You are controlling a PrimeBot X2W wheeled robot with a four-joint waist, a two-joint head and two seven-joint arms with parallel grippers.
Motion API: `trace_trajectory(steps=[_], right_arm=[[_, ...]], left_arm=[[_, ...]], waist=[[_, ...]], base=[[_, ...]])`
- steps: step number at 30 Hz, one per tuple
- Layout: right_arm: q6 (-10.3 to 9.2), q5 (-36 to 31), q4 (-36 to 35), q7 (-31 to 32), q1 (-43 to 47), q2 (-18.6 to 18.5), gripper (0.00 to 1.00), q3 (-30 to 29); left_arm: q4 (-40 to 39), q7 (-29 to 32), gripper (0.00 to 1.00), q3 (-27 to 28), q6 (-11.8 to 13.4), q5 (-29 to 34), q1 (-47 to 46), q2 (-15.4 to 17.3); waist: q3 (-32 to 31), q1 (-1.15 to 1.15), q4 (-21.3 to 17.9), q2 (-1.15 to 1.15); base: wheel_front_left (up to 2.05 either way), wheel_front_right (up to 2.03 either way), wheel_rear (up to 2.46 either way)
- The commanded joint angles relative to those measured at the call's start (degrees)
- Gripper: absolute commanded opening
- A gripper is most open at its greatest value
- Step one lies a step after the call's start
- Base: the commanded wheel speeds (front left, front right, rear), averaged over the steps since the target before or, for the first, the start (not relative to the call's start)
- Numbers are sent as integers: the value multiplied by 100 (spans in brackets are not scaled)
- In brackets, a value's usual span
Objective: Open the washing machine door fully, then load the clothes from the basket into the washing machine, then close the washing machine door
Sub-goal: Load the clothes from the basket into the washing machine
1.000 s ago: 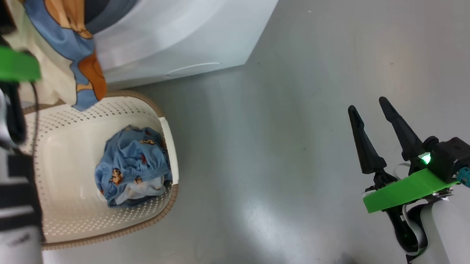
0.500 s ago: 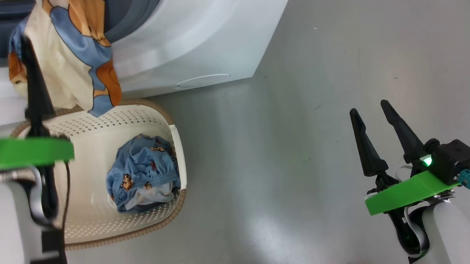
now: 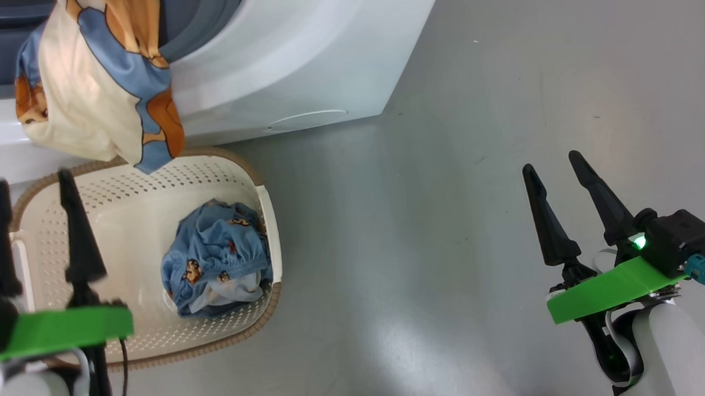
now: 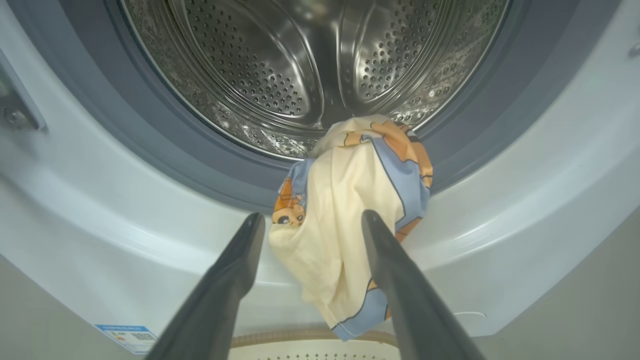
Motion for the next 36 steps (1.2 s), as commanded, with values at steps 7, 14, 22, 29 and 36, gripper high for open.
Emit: trace_trajectory(steps=[7, 14, 22, 29, 36], right_arm=[[9, 14, -120, -27, 161, -46, 100, 143], [9, -3, -94, -27, 134, -83, 100, 191], [9, -13, -92, -27, 138, -120, 100, 150], [9, -31, -103, -27, 174, -116, 100, 132], [9, -24, -94, -27, 161, -107, 100, 137]], left_arm=[[-204, -29, 100, 64, 160, -128, 670, 74], [-143, -29, 100, 2, 243, -194, 1050, 69], [-14, -29, 100, -195, 420, -484, 1231, 68], [158, -29, 100, -365, 532, -591, 1352, 68], [221, -29, 100, -428, 584, -648, 1377, 68]], waist=[[1, 0, 51, 0], [2, 0, 62, 0], [20, 0, 125, 0], [13, 0, 129, 0], [-7, 0, 113, 0]], base=[[0, 0, 0], [0, 0, 0], [0, 0, 0], [0, 0, 0], [0, 0, 0]])
